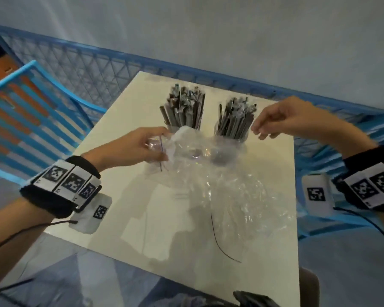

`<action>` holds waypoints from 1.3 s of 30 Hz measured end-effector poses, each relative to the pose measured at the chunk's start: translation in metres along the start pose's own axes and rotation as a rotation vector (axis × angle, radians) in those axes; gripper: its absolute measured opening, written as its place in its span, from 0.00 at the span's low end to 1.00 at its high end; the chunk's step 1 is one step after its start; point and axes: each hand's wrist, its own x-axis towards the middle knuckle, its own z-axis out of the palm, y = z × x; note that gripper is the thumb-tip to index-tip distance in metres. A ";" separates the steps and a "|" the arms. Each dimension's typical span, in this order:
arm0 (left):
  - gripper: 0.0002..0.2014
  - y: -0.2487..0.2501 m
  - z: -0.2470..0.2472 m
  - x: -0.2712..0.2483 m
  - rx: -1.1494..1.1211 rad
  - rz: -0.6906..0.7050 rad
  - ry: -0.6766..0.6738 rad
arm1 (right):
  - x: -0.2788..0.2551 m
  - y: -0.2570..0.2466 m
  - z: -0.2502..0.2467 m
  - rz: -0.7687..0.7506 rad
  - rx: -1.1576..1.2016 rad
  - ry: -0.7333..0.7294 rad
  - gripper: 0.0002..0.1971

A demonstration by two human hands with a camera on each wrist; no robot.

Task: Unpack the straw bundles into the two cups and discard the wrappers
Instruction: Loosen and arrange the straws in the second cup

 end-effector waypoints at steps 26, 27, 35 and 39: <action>0.22 0.095 0.049 0.113 0.464 0.058 0.338 | 0.034 0.061 0.015 0.269 0.285 0.616 0.21; 0.30 0.095 0.064 0.125 0.560 0.042 0.359 | 0.039 0.064 0.020 0.304 0.302 0.574 0.25; 0.16 0.064 0.077 0.165 0.601 0.083 0.262 | 0.066 0.064 0.045 0.207 0.233 0.448 0.26; 0.17 0.061 0.050 0.168 0.452 0.216 0.322 | 0.074 0.065 0.038 0.132 0.185 0.582 0.09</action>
